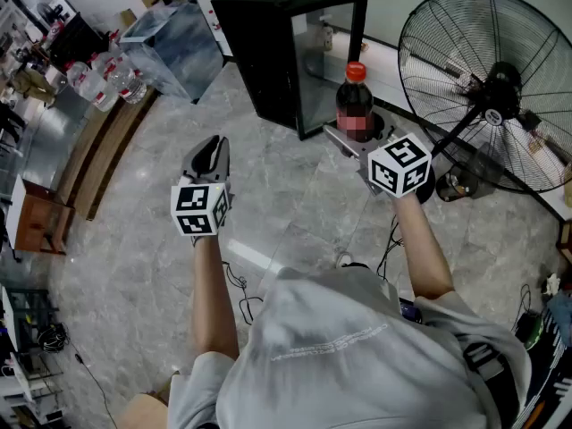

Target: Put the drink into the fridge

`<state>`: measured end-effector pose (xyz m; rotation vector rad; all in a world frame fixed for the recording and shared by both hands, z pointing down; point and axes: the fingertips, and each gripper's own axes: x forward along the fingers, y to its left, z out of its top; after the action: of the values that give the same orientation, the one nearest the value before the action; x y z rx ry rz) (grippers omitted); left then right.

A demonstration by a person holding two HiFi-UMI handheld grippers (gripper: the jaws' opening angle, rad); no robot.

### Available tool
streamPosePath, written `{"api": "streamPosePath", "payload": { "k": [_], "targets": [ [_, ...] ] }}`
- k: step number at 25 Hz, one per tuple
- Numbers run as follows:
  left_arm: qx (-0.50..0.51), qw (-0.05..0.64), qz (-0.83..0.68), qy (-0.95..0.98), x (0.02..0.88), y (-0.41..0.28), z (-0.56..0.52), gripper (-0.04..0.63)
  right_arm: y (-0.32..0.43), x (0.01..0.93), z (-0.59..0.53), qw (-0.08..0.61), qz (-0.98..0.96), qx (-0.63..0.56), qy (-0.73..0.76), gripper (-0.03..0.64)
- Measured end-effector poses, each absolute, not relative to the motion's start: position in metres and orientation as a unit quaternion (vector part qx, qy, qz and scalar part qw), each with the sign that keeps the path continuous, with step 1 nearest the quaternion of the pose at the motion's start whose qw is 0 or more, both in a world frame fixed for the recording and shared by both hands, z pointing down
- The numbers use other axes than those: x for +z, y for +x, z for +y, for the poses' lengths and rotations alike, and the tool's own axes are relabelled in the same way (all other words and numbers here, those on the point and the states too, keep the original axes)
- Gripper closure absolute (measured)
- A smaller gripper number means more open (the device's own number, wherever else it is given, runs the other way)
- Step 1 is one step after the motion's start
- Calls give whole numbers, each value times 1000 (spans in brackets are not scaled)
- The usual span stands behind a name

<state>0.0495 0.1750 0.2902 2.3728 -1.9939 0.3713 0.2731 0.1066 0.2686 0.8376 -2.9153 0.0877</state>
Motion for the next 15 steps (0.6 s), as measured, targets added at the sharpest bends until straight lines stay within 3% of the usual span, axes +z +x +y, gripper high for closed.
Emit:
{"api": "streamPosePath", "payload": {
  "k": [15],
  "targets": [
    [138, 17, -655, 743, 301, 81, 165, 541, 290, 276, 95, 54, -974, 22, 220, 307]
  ]
}}
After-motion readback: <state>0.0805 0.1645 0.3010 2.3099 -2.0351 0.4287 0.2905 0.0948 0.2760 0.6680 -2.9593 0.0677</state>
